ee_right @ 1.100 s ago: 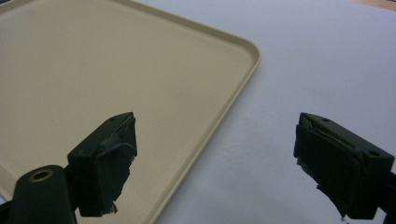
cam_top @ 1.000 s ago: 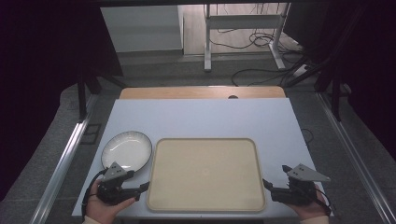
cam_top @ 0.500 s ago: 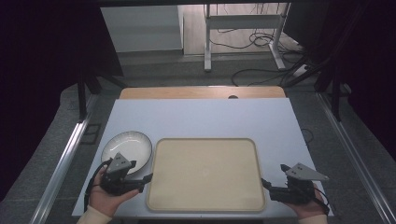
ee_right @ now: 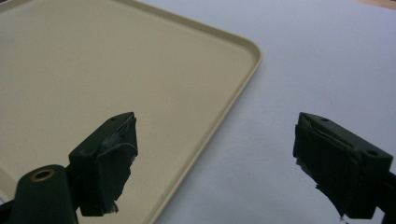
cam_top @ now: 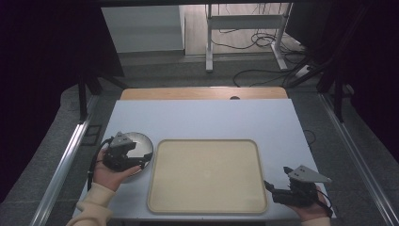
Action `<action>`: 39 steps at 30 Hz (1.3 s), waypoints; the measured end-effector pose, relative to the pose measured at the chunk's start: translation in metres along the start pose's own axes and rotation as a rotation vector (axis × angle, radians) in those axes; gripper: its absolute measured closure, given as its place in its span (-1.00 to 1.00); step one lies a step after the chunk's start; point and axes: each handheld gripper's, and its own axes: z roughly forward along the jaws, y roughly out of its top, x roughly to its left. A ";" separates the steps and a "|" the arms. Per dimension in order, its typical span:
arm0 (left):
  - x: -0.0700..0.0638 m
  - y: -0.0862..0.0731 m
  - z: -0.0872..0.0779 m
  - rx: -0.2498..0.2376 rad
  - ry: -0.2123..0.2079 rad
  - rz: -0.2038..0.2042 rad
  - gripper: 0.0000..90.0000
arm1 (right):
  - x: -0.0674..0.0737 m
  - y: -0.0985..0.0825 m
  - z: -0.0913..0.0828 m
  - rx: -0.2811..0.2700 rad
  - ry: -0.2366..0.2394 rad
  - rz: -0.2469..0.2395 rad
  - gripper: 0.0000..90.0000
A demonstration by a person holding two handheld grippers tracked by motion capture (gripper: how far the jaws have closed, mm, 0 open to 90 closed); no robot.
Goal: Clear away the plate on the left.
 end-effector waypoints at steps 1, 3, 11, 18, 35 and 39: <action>0.003 0.001 0.001 0.002 0.002 -0.007 -0.49 | 0.000 0.000 0.000 0.001 -0.001 0.000 -0.69; 0.008 0.002 0.003 0.003 0.001 -0.020 -0.49 | 0.001 0.000 0.000 0.003 -0.002 -0.003 -0.69; 0.028 -0.002 0.012 0.039 0.047 -0.048 -0.49 | 0.002 -0.001 0.002 0.018 -0.007 -0.013 -0.69; 0.045 -0.008 0.020 0.067 0.085 -0.082 -0.50 | 0.003 -0.002 0.003 0.025 -0.005 -0.018 -0.69; 0.073 -0.023 0.026 0.089 0.123 -0.149 -0.50 | 0.001 -0.005 0.005 0.057 -0.017 -0.023 -0.69; 0.079 -0.025 0.025 0.087 0.139 -0.153 -0.50 | 0.001 -0.006 0.005 0.061 -0.022 -0.024 -0.69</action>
